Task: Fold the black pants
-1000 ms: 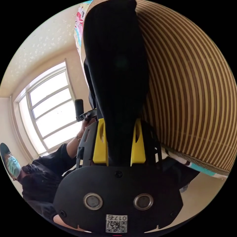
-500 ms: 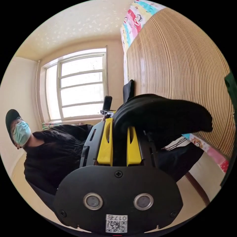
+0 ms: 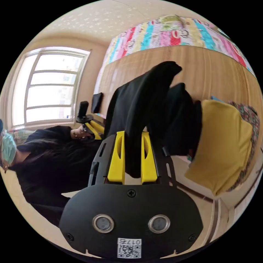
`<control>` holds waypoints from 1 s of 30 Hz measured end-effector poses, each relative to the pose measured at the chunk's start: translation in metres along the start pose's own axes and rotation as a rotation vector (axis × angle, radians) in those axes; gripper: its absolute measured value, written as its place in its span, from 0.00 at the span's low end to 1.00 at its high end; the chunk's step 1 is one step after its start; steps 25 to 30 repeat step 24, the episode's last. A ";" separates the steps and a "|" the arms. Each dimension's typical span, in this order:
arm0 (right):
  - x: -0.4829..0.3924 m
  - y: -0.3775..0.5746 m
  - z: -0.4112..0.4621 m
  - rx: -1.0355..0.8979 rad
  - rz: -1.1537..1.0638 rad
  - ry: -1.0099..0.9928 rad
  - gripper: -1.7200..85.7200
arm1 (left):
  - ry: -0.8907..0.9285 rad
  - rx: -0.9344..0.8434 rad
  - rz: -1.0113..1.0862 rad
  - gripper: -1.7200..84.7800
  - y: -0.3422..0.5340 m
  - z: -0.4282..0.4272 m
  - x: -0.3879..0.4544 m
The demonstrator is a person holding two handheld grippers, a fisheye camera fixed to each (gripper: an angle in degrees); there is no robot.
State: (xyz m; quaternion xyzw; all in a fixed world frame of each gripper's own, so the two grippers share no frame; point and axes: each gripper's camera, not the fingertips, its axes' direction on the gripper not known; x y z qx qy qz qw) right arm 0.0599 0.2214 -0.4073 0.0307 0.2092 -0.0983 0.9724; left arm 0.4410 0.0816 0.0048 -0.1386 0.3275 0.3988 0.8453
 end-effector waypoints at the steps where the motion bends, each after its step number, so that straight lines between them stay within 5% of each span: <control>1: 0.010 0.006 0.007 -0.017 0.052 0.049 0.09 | 0.004 -0.039 -0.012 0.09 0.003 0.009 -0.004; 4: 0.039 0.034 0.049 -0.013 0.240 0.121 0.05 | -0.067 -0.096 -0.067 0.10 0.035 0.018 -0.024; 10: 0.006 0.078 0.142 0.403 0.269 -0.340 0.03 | -0.360 0.113 -0.330 0.09 0.139 -0.068 -0.065; 15: -0.078 0.069 0.228 0.571 0.233 -0.542 0.03 | -0.963 0.272 -0.486 0.07 0.246 -0.145 -0.047; 20: -0.187 0.010 0.257 0.490 0.054 -0.315 0.02 | -1.456 0.653 -0.704 0.08 0.361 -0.200 -0.023; 22: -0.232 -0.012 0.259 0.495 -0.058 -0.250 0.02 | -1.335 0.860 -0.822 0.08 0.419 -0.227 -0.038; 24: -0.283 -0.039 0.267 0.490 -0.161 -0.237 0.02 | -0.944 1.046 -0.970 0.09 0.502 -0.259 -0.094; 30: -0.283 -0.039 0.267 0.490 -0.161 -0.237 0.02 | -0.944 1.046 -0.970 0.09 0.502 -0.259 -0.094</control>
